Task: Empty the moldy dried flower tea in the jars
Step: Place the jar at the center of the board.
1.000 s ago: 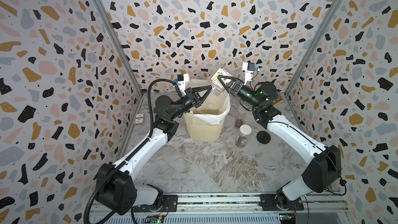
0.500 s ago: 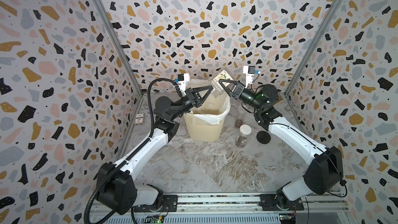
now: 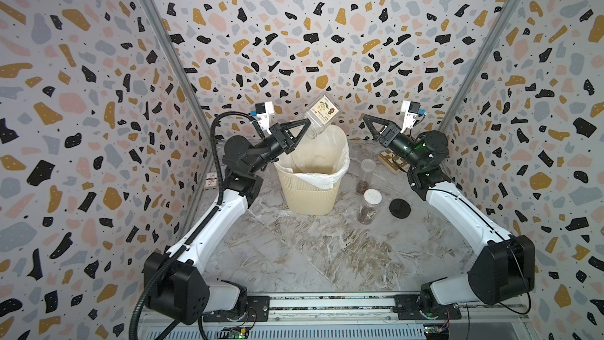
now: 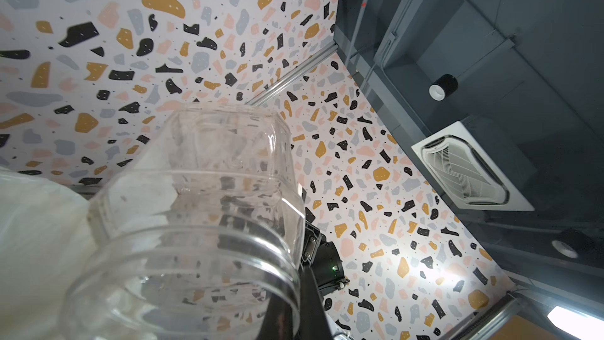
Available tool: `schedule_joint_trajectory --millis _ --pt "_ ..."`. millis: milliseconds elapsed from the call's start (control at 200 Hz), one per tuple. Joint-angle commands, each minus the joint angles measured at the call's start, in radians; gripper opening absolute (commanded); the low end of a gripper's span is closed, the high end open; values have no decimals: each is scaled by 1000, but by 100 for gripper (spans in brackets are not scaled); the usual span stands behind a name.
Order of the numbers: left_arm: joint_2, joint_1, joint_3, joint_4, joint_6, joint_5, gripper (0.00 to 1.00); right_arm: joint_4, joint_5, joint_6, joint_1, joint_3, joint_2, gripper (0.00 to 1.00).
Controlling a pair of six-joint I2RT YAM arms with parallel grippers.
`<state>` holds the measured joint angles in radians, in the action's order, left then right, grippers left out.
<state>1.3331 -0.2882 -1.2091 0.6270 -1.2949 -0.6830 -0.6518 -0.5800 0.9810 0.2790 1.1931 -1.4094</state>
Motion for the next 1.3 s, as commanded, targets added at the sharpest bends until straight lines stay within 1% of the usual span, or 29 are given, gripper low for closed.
schedule_joint_trajectory --millis 0,150,210,280,310,330,415,476,591,636,786,876,976,1051,1176,1297 --pt "-90 62 -89 -248 174 -18 0 97 -4 -92 -18 11 85 100" --pt "-187 177 -153 -590 357 38 0 300 63 -258 -26 22 142 99" --pt "-212 236 -170 -700 387 54 0 356 82 -299 -30 22 158 99" --pt "-226 313 -188 -799 403 38 0 407 85 -326 -38 23 168 99" --pt "-230 340 -201 -876 414 35 0 423 86 -336 -40 23 173 99" --pt "-231 355 -210 -917 455 37 0 435 86 -343 -41 24 175 99" --pt "-225 392 -252 -1112 560 66 0 472 91 -364 -41 14 189 99" --pt "-221 415 -249 -1196 586 60 0 493 96 -382 -41 1 200 99" --pt "-227 476 -185 -1286 585 41 0 551 111 -428 -42 -12 214 98" --pt "-228 501 -160 -1321 603 45 0 570 117 -441 -43 -17 219 98" --pt "-205 536 -98 -1449 700 139 0 633 142 -479 -43 -33 233 98" --pt "-170 538 -45 -1462 727 156 0 680 185 -508 -44 -33 239 98" --pt "-132 538 20 -1443 724 151 0 728 233 -532 -43 -38 249 98" --pt "-102 537 47 -1436 725 170 0 759 259 -551 -43 -42 258 98" --pt "-27 520 62 -1442 752 235 0 811 284 -602 -42 -43 260 97" --pt "57 493 42 -1494 779 285 0 851 332 -634 -43 -58 273 97"
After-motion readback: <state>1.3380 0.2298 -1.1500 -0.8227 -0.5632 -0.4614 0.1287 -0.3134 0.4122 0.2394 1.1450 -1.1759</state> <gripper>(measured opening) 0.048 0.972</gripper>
